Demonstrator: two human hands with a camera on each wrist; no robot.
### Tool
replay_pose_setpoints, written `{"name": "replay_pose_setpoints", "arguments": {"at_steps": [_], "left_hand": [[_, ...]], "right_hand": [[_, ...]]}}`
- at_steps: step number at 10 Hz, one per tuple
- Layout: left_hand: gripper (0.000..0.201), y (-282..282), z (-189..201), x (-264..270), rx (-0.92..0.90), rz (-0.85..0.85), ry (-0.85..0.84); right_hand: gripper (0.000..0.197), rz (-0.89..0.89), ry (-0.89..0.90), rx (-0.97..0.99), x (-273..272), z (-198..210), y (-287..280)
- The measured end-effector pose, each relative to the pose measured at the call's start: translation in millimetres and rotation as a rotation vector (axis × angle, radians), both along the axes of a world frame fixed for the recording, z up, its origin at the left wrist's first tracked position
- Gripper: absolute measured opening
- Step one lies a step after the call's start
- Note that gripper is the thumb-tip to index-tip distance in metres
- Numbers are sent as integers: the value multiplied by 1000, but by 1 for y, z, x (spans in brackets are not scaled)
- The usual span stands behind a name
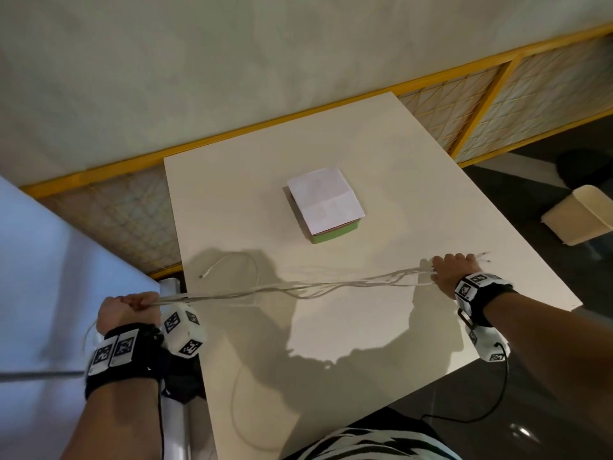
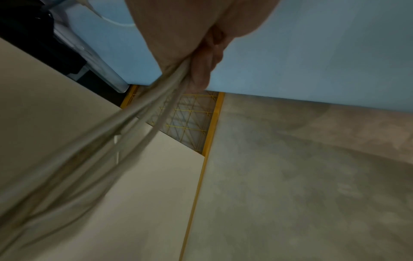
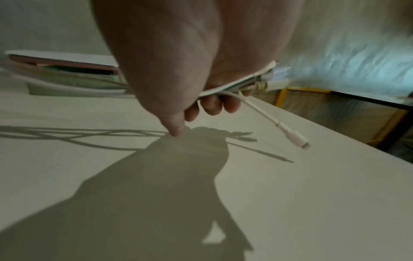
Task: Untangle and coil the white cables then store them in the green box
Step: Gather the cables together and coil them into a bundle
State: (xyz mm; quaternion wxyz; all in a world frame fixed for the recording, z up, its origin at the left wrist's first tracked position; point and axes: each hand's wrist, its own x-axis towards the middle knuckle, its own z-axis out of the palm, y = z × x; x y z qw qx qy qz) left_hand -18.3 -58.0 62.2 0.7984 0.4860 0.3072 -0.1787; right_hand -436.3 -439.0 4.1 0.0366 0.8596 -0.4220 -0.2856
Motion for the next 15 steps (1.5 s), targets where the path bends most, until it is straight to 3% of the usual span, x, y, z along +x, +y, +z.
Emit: {"name": "replay_pose_setpoints", "arguments": {"at_steps": [1,2,3,4,5,6,7,8,9,10,11,12,13,15], "left_hand": [[33,-7,2,-2,-6,-25,-1],[33,-16,1,-5,8,-50,-5],[34,-27,9,-15,67,-109,-73],[37,-37,18,-30,97,-156,-115],[37,-50,28,-47,-78,-92,-40],[37,-59,34,-65,-179,-99,-4],[38,-69,41,-84,-251,-160,29],[41,-72,50,-98,-268,-193,58],[44,-69,52,-105,-312,-228,100],[44,-64,52,-109,-365,-284,154],[45,-68,54,-118,-431,-333,183],[45,-76,56,-131,-419,-394,159],[43,-82,53,-140,-384,-420,161],[42,-88,51,-144,-339,-440,171]], "right_hand": [[38,-33,3,13,-4,-7,14],[78,-79,10,56,-6,-5,29],[104,-69,35,151,10,11,49],[106,67,-106,252,50,41,77],[99,213,-450,426,109,75,119],[97,370,-640,555,170,102,167],[94,429,-617,676,214,113,201],[64,379,-648,729,233,118,223],[30,338,-664,578,232,113,233],[36,381,-587,430,220,112,231],[42,389,-577,479,206,115,220],[44,322,-632,653,192,114,211],[39,275,-616,709,181,114,206],[37,260,-615,706,176,114,204]]}}
